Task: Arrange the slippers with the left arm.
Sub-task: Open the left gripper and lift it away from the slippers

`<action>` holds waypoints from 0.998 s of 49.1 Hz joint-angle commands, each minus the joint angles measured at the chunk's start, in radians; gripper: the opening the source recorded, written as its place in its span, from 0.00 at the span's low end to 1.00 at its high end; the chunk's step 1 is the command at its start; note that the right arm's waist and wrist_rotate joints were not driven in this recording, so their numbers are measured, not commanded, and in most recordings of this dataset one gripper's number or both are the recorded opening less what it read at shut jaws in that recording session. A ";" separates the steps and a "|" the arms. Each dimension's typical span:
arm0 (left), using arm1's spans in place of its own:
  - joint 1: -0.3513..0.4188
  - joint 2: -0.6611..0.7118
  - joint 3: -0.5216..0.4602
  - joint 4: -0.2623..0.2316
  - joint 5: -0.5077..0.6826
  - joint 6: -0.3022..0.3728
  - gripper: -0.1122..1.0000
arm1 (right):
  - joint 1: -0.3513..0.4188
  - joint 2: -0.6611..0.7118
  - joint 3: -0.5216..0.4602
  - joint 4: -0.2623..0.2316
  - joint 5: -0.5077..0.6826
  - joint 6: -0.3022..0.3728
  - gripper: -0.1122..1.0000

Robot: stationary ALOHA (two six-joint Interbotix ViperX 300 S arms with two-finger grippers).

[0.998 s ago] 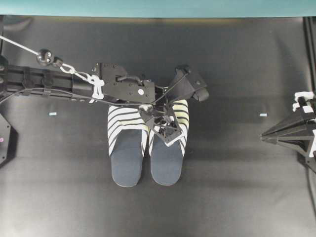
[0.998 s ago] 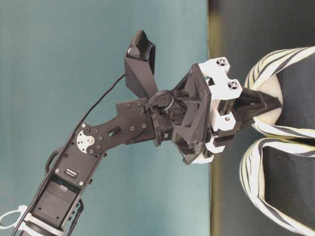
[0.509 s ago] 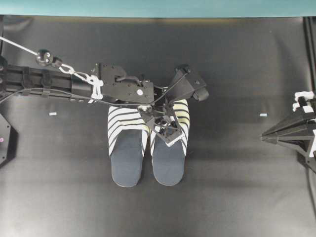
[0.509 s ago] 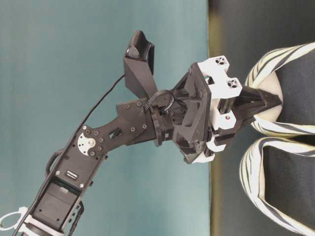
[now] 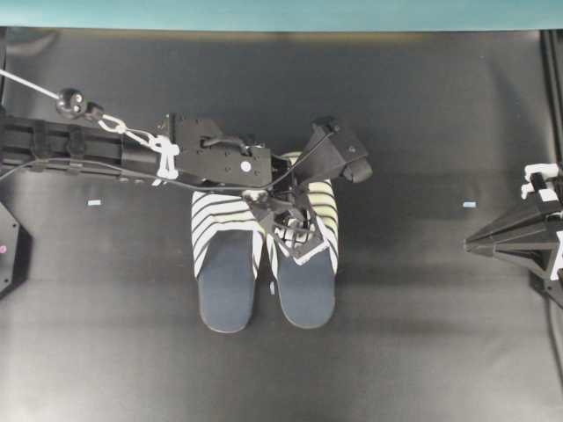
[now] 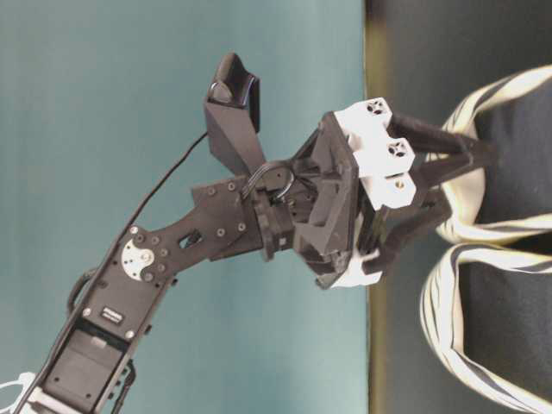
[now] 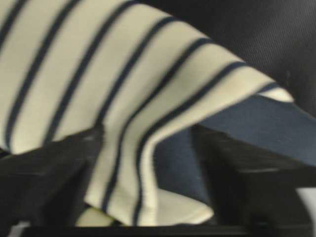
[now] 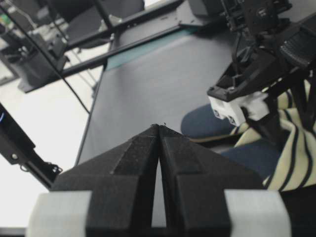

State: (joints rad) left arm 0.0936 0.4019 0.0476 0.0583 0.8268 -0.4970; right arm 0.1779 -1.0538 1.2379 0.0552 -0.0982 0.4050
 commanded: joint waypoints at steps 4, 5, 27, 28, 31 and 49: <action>0.000 -0.054 -0.015 0.002 -0.005 0.035 0.90 | 0.000 0.003 -0.006 0.002 -0.014 0.000 0.10; -0.003 -0.061 -0.021 0.002 -0.006 0.051 0.91 | 0.000 0.005 -0.008 0.002 -0.012 -0.002 0.10; -0.112 -0.325 -0.071 0.000 -0.008 0.387 0.89 | 0.000 0.003 -0.005 0.002 -0.012 -0.002 0.10; -0.118 -0.337 -0.064 0.002 -0.008 0.394 0.89 | 0.000 0.005 -0.005 0.000 -0.014 0.000 0.10; -0.141 -0.374 -0.049 0.002 -0.008 0.411 0.89 | 0.000 0.005 -0.005 0.002 -0.014 -0.002 0.10; -0.187 -0.624 0.187 0.000 -0.215 0.407 0.89 | 0.000 -0.003 -0.006 0.000 -0.014 0.000 0.10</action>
State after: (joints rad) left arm -0.0920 -0.1381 0.1825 0.0568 0.6888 -0.0874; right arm 0.1779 -1.0600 1.2395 0.0552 -0.1028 0.4034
